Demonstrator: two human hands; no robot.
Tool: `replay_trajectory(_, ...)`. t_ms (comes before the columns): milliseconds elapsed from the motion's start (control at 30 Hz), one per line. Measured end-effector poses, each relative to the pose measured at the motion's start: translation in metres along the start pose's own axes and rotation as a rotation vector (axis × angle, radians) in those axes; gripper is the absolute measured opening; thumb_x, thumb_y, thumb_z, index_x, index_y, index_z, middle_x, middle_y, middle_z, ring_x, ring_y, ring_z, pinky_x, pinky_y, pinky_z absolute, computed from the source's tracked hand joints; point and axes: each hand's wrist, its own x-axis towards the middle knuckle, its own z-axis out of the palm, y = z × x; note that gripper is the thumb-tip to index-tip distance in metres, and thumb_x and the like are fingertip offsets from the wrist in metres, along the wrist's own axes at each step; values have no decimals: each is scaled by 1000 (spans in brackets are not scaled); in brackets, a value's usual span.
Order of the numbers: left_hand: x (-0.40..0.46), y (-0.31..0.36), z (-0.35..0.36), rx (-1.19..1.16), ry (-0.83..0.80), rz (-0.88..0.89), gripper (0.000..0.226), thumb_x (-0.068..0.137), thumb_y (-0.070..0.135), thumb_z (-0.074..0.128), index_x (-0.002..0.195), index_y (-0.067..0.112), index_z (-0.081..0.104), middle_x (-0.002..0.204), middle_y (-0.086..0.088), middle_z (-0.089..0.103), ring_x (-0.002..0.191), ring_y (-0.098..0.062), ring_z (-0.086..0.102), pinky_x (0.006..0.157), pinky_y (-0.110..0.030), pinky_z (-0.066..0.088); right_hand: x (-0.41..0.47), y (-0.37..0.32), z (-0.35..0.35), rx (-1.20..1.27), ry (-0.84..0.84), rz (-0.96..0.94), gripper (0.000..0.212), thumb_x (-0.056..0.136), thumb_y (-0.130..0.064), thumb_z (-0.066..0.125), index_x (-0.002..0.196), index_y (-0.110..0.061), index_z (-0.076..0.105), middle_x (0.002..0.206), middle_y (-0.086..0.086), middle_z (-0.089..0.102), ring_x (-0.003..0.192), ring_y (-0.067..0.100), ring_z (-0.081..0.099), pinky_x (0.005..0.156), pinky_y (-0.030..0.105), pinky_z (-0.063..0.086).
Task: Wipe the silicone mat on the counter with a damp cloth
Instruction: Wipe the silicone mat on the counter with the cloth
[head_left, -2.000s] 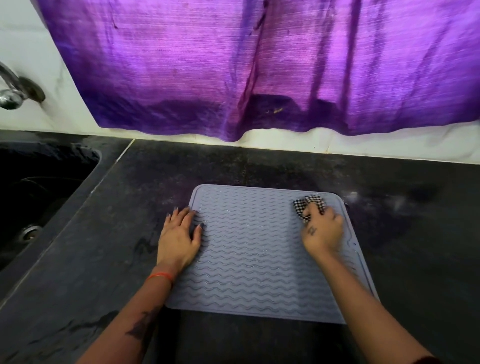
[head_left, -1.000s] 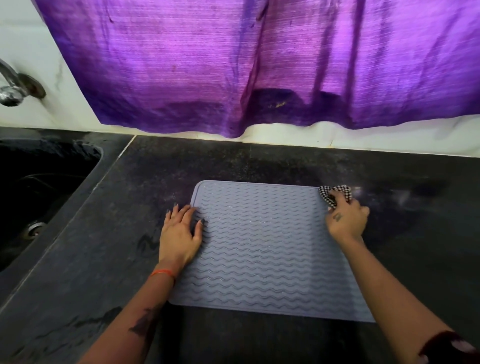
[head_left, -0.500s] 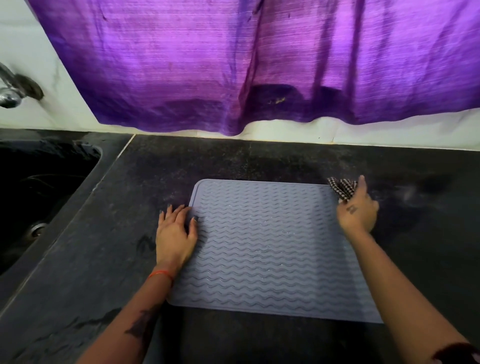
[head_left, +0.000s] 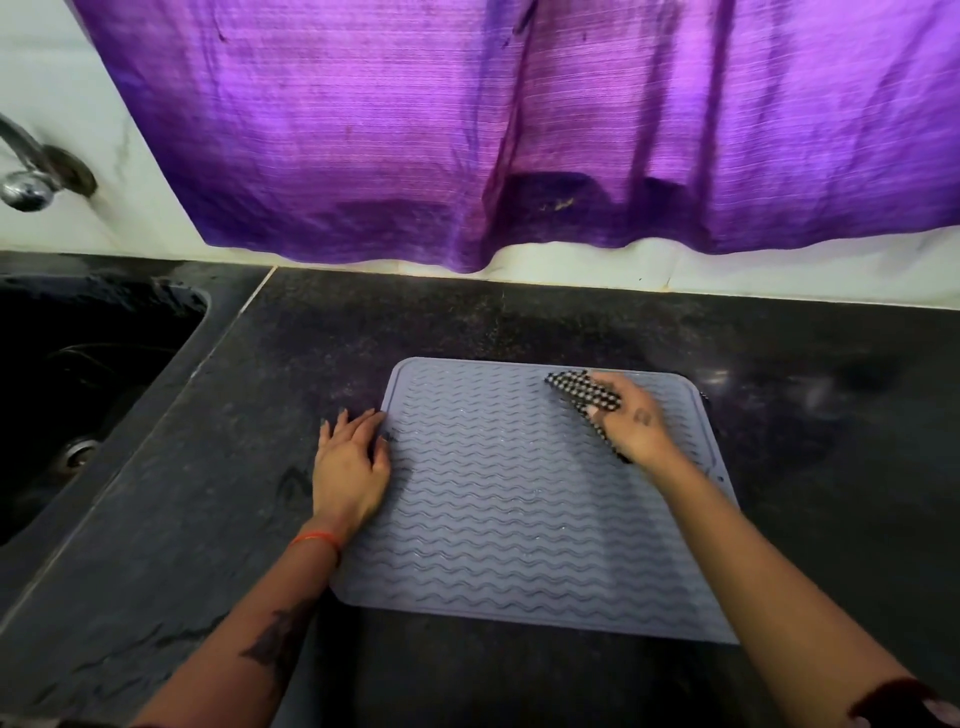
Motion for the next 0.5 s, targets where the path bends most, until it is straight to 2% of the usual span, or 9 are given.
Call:
replay_trajectory(67,4,-7,-5,27,-38,42,53,84,33,35,127,10,56,135,-11,53,136,-36,31,116,-42,11,3,9,-16,-4,98,63,44,85,-7,61,127,-15,53,127,10,55,119,29,50,96,35,41)
replay_trajectory(133,8,-17,-10,88,-50,119,54,86,40,35,124,13,60,130,-8,58,135,-37,34,115,-45,14,-2,20,-23,-169,217,165,44,85,-14,60,128,-18,49,130,13,49,119,33,47,95,39,42)
replay_trajectory(200,10,-23,-11,106,-35,165,56,86,45,31,120,14,63,125,-7,62,132,-38,38,113,-47,18,-10,24,-18,-315,247,246,47,86,-23,59,129,-15,43,132,19,43,120,37,41,97,42,38)
replay_trajectory(300,9,-22,-8,108,10,182,52,88,41,32,117,13,65,120,-7,65,131,-37,41,113,-46,20,-13,18,1,-560,252,191,52,86,-27,57,127,-3,38,130,25,43,118,39,40,97,40,34)
replay_trajectory(500,11,-24,-6,119,7,162,57,88,41,28,122,9,61,132,-9,56,134,-35,35,115,-44,18,-17,-16,40,-607,194,89,53,85,-24,57,129,-3,35,128,23,42,116,37,40,97,38,31)
